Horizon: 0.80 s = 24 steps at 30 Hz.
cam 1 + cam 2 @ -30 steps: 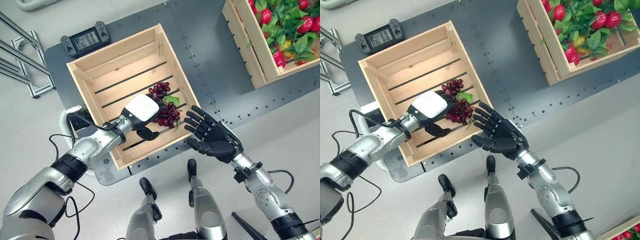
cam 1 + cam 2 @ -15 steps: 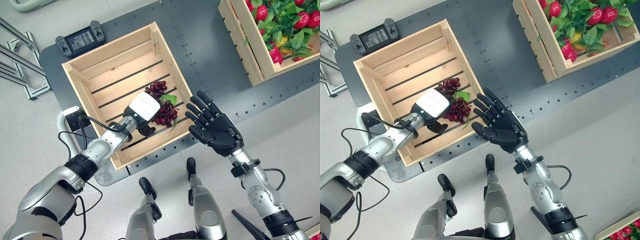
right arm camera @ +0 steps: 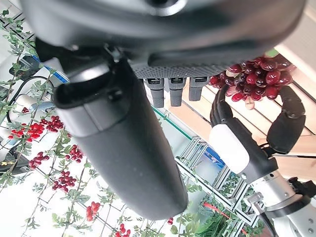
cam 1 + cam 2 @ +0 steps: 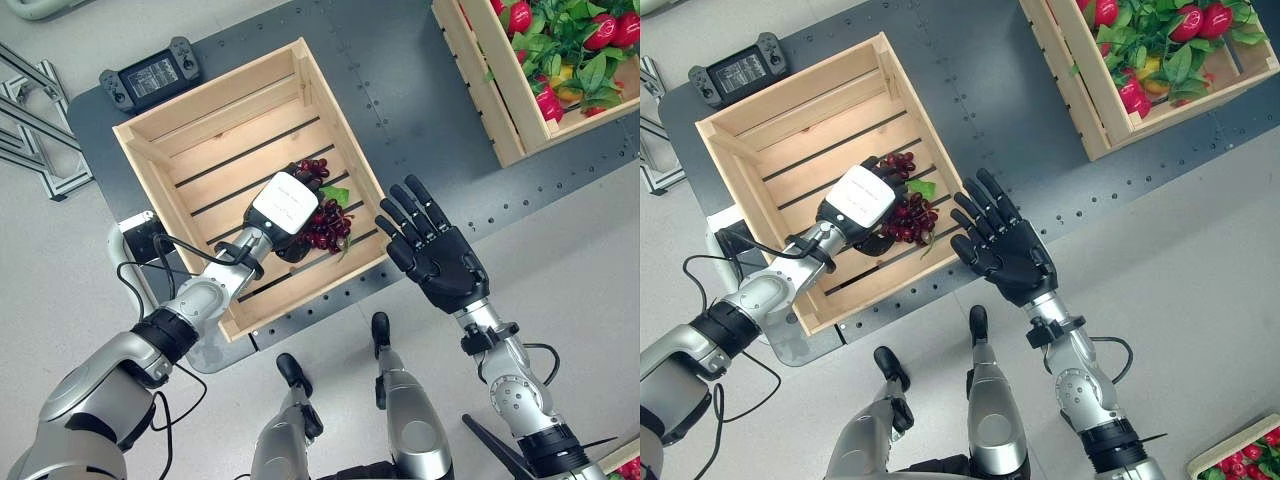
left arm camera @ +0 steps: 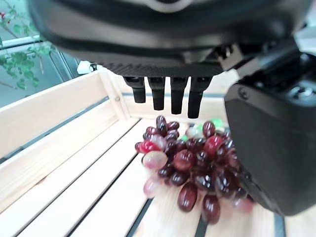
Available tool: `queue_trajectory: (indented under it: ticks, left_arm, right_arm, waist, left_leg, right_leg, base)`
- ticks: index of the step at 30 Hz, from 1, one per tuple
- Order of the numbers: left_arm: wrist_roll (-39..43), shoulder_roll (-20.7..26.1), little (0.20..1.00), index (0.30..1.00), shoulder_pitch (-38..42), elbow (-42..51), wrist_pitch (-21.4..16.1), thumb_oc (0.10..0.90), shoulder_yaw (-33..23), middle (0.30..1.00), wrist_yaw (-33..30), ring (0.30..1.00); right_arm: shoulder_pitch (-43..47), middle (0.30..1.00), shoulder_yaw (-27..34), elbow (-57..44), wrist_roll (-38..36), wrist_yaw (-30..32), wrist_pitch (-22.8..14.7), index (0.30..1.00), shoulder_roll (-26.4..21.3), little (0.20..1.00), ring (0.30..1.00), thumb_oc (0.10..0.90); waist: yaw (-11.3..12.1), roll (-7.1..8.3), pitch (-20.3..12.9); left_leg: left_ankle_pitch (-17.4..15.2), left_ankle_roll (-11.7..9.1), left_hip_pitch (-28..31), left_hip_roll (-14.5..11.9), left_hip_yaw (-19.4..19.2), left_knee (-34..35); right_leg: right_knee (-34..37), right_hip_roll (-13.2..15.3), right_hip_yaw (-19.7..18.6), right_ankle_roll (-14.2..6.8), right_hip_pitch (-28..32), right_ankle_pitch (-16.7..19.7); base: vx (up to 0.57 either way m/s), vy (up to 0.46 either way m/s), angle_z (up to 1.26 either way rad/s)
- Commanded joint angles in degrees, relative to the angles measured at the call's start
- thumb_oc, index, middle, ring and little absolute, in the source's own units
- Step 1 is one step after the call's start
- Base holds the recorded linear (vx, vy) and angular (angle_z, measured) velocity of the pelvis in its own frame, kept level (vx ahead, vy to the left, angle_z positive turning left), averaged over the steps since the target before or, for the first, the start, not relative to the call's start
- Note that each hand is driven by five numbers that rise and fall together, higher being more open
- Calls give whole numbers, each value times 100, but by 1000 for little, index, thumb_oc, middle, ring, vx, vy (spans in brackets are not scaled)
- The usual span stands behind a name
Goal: Pick up the fruits from the basket on one side to the basket on the other side
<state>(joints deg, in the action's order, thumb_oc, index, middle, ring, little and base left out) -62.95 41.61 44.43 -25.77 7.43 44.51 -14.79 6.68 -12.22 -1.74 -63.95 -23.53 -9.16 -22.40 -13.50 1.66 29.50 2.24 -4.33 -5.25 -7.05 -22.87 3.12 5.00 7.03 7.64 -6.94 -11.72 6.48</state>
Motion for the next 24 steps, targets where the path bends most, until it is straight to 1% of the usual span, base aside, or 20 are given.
queue_trajectory:
  ticks: [1, 4, 7, 10, 12, 17, 19, 20, 21, 22, 23, 24]
  left_arm:
    - [-279, 60, 900, 900, 934, -266, 307, 800, -216, 900, -7, 900]
    - [-337, -96, 900, 900, 1052, -520, 410, 800, -123, 900, 141, 900]
    - [-438, -271, 900, 900, 1181, -834, 669, 800, -40, 900, 246, 900]
    - [-450, -365, 900, 900, 1220, -1028, 872, 800, -14, 900, 243, 900]
    - [-385, -411, 900, 900, 1280, -1153, 988, 800, -13, 900, 117, 900]
    - [-351, -485, 900, 900, 1529, -1459, 1111, 800, 20, 900, -120, 900]
    - [-285, -507, 900, 900, 1618, -1585, 1148, 800, 47, 900, -313, 900]
    - [-274, -526, 900, 900, 1658, -1634, 1157, 800, 47, 900, -335, 900]
    - [-278, -543, 900, 900, 1670, -1696, 1139, 800, 35, 900, -351, 900]
    - [-256, -545, 900, 900, 1714, -1758, 1119, 800, 42, 900, -322, 900]
    - [-252, -539, 900, 900, 1743, -1769, 1118, 800, 39, 900, -315, 900]
    - [-244, -545, 900, 900, 1755, -1805, 1111, 800, 53, 900, -259, 900]
  right_arm:
    - [454, 900, 175, -577, -391, -372, -596, 900, 141, 900, 900, 800]
    - [533, 900, 162, -585, -360, -353, -590, 900, 193, 900, 900, 800]
    - [651, 900, 128, -561, -314, -277, -600, 900, 255, 900, 900, 800]
    - [685, 900, 126, -541, -259, -294, -592, 900, 306, 900, 900, 800]
    - [696, 900, 117, -542, -212, -281, -589, 900, 353, 900, 900, 800]
    - [729, 900, 131, -513, -215, -269, -585, 900, 386, 900, 900, 800]
    - [726, 900, 153, -509, -229, -293, -559, 900, 391, 900, 900, 800]
    - [732, 900, 160, -509, -221, -305, -534, 900, 405, 900, 900, 800]
    - [711, 900, 172, -512, -211, -302, -498, 900, 426, 900, 900, 800]
    - [696, 900, 183, -509, -202, -312, -482, 900, 428, 900, 900, 800]
    - [713, 900, 188, -513, -203, -318, -482, 900, 424, 900, 900, 800]
    - [696, 900, 209, -500, -218, -327, -461, 900, 424, 900, 900, 800]
  waist:
    - [-155, 144, 29]
    - [-199, 151, 29]
    - [-251, 163, 29]
    - [-283, 182, 29]
    - [-305, 205, 29]
    - [-369, 284, 29]
    - [-399, 314, 29]
    - [-412, 326, 29]
    - [-418, 315, 29]
    - [-432, 326, 29]
    - [-442, 351, 29]
    - [-445, 334, 29]
  left_leg:
    - [-297, -60, -626, -172, -13, -1004]
    - [-294, -77, -685, -190, -31, -1054]
    - [-292, -101, -777, -229, -82, -1126]
    - [-289, -117, -843, -258, -121, -1181]
    - [-298, -126, -899, -283, -163, -1238]
    - [-324, -159, -1166, -359, -226, -1500]
    - [-345, -170, -1274, -395, -267, -1617]
    - [-347, -173, -1303, -406, -280, -1640]
    - [-471, -236, -1266, -417, -202, -1697]
    - [-483, -247, -1330, -438, -200, -1770]
    - [-374, -192, -1420, -442, -277, -1783]
    - [-490, -253, -1382, -451, -200, -1826]
  right_leg:
    - [-994, -259, -160, 44, -440, -519]
    - [-994, -275, -189, 59, -489, -502]
    - [-1022, -285, -220, 73, -592, -489]
    - [-1037, -290, -233, 78, -658, -477]
    - [-1073, -295, -236, 83, -736, -469]
    - [-1199, -302, -244, 97, -979, -451]
    - [-1257, -302, -241, 101, -1087, -444]
    - [-1271, -307, -246, 105, -1116, -442]
    - [-1305, -322, -261, 63, -1066, -535]
    - [-1343, -325, -266, 66, -1119, -535]
    - [-1339, -313, -258, 112, -1213, -442]
    - [-1382, -328, -269, 72, -1167, -538]
  base:
    - [17, -23, -5]
    - [20, -26, -7]
    - [0, 0, 0]
    - [20, -13, -6]
    - [23, -19, -7]
    - [8, -17, -5]
    - [7, -10, -7]
    - [76, 19, -8]
    - [76, 18, -7]
    - [9, -7, -5]
    - [0, 0, 0]
    - [6, 4, -3]
